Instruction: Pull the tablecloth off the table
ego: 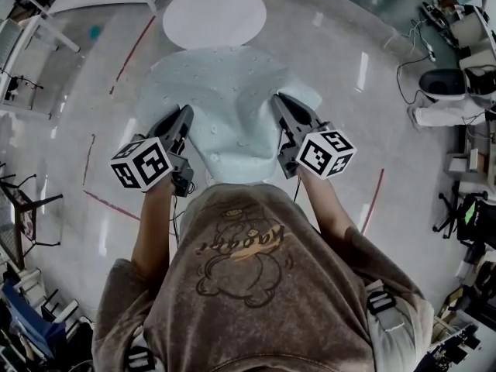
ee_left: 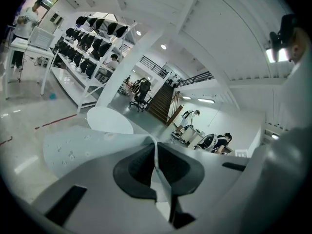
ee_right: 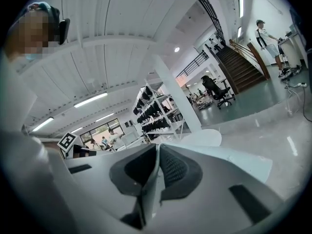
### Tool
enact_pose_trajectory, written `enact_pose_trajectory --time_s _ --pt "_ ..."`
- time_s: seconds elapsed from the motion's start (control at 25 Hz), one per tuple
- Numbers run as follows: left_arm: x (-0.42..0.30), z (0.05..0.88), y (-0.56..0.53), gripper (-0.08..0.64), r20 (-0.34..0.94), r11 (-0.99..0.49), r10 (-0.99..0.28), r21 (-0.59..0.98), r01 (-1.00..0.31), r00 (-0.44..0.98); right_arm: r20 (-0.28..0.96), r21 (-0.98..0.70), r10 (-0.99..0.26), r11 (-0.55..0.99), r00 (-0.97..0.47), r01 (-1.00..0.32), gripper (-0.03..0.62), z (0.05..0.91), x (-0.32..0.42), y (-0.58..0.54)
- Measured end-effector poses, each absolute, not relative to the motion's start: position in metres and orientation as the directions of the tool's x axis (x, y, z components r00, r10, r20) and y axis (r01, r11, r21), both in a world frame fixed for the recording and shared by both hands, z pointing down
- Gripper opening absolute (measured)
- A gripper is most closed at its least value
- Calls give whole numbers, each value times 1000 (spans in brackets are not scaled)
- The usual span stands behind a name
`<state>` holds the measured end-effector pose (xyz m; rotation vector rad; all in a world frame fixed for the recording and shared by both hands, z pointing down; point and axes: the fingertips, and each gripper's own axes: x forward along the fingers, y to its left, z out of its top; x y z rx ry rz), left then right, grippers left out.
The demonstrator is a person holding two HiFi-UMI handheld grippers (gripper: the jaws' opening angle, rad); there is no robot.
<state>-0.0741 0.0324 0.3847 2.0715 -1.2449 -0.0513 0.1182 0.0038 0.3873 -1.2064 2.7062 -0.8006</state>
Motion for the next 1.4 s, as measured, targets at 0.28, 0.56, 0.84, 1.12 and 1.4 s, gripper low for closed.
enact_pose_trajectory --time_s 0.28,0.56,0.84,1.12,1.4 --pt "-76 358 32 26 261 -311 -803 583 -750 536 83 -476 -721 578 -688 -663 34 357 116 -1" --pt "-79 348 26 27 242 -320 -813 573 -755 529 71 -456 -713 599 -697 -659 34 346 107 -7" --pt "-91 351 14 28 242 -301 -829 566 -768 504 78 -458 -729 579 -680 -674 34 352 103 -22" --pt "-98 363 2 28 260 -281 -835 555 -783 485 115 -457 -741 551 -661 -698 35 367 98 -31" --pt "-102 382 -14 28 288 -273 -827 545 -793 483 151 -441 -739 543 -656 -714 35 385 91 -44"
